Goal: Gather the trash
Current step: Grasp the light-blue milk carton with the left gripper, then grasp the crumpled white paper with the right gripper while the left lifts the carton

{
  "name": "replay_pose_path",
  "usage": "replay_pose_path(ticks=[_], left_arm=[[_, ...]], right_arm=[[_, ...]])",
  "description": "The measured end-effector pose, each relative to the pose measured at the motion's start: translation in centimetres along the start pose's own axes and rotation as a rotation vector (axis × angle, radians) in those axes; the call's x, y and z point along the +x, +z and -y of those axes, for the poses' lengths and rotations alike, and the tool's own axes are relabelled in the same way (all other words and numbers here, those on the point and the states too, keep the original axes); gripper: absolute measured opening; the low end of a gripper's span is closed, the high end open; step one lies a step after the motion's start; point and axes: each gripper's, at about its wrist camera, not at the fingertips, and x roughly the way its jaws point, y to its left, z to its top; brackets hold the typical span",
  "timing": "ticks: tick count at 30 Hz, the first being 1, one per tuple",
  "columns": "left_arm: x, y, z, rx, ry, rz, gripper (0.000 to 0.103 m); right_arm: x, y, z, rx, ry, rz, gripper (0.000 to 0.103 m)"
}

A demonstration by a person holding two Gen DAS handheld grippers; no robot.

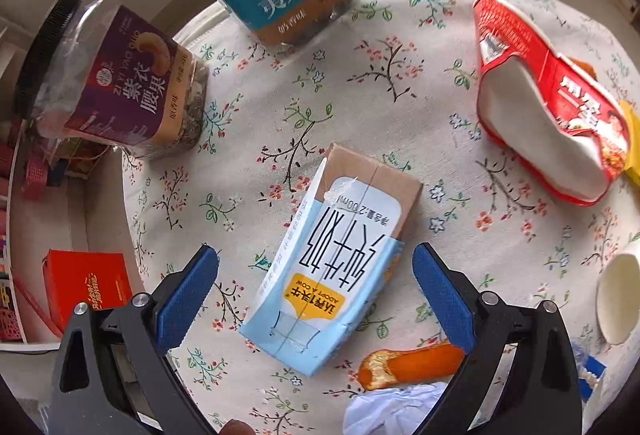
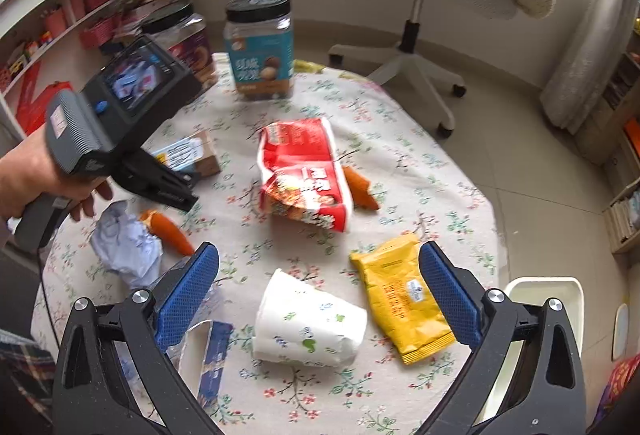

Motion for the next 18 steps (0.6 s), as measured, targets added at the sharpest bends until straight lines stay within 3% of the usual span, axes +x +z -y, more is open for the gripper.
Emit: replay_pose_path(ticks=[3, 5, 6, 7, 12, 18], left_arm=[[1.7, 0.0, -0.6, 0.005, -0.05, -0.052, 0.093], [1.8, -0.3, -1.2, -0.026, -0.133, -0.038, 0.081], [1.7, -0.5, -1.6, -0.052, -0.188, -0.028, 0.068], [1.5, -0.8, -2.0, -0.075, -0.197, -0.016, 0.064], [-1.5, -3.4, -4.0, -0.169, -0.172, 0.079, 0.059], [-9.5, -8.3, -8.3, -0.39, -0.133, 0.271, 0.059]], right_arm=[[0.5, -0.4, -0.9, -0.033, 0.046, -0.039, 0.096], [0.7, -0.6, -1.3, -0.048, 0.076, -0.058, 0.096], [0.7, -0.6, -1.4, -0.052, 0.097, -0.062, 0.096], [0.7, -0.6, -1.8, -0.055, 0.13, -0.063, 0.096], [0.6, -0.2, -5.3, -0.129, 0.258, -0.049, 0.096], [2.1, 0.0, -10.6, -0.211, 0.289, -0.043, 0.096]])
